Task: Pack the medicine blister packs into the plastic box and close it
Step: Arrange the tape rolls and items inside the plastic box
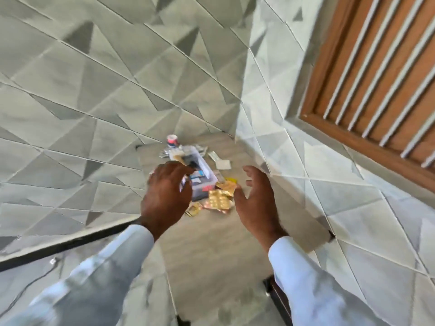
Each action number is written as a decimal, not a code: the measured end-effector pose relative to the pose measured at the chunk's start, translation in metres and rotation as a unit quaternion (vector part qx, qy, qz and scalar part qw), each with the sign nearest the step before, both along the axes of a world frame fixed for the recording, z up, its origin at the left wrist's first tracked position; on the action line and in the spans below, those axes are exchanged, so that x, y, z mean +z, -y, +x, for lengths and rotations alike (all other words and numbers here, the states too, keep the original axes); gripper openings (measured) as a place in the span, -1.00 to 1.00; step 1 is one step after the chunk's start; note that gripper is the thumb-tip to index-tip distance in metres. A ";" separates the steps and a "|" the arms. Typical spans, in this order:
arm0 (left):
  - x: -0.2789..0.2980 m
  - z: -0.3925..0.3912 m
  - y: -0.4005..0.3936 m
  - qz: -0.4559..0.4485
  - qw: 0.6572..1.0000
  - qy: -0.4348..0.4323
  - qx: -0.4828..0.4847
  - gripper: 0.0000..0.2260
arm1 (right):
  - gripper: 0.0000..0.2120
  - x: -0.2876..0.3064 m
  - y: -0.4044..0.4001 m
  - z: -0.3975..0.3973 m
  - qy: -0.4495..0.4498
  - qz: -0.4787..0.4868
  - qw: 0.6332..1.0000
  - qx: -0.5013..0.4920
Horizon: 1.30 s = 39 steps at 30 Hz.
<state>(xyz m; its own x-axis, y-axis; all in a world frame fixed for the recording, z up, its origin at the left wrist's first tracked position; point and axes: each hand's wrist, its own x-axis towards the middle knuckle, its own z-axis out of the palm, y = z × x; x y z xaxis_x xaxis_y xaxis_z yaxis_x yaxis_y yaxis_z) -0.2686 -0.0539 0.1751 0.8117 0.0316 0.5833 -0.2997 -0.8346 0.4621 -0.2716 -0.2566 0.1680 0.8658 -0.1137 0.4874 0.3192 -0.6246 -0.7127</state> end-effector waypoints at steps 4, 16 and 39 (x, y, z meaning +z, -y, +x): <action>0.021 -0.003 -0.118 0.009 0.999 -0.009 0.048 -0.76 | -0.55 0.012 -0.084 0.016 0.004 0.004 1.000 -0.007; 0.009 0.071 -0.269 -0.087 0.991 -0.100 0.032 -0.83 | -0.63 -0.010 -0.198 0.114 -0.053 0.000 0.998 0.025; -0.110 0.455 -0.292 -0.008 0.922 -0.340 -0.187 -0.75 | -0.57 -0.153 -0.257 0.337 -0.334 0.083 0.934 -0.098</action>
<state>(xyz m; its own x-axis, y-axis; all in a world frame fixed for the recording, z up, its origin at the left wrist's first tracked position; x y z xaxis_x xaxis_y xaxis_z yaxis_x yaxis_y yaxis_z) 0.1860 0.2376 0.0653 0.9453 -0.3201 -0.0621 -0.2018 -0.7239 0.6597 0.0651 0.0003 0.0151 0.9251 -0.3275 -0.1923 -0.3399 -0.4883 -0.8038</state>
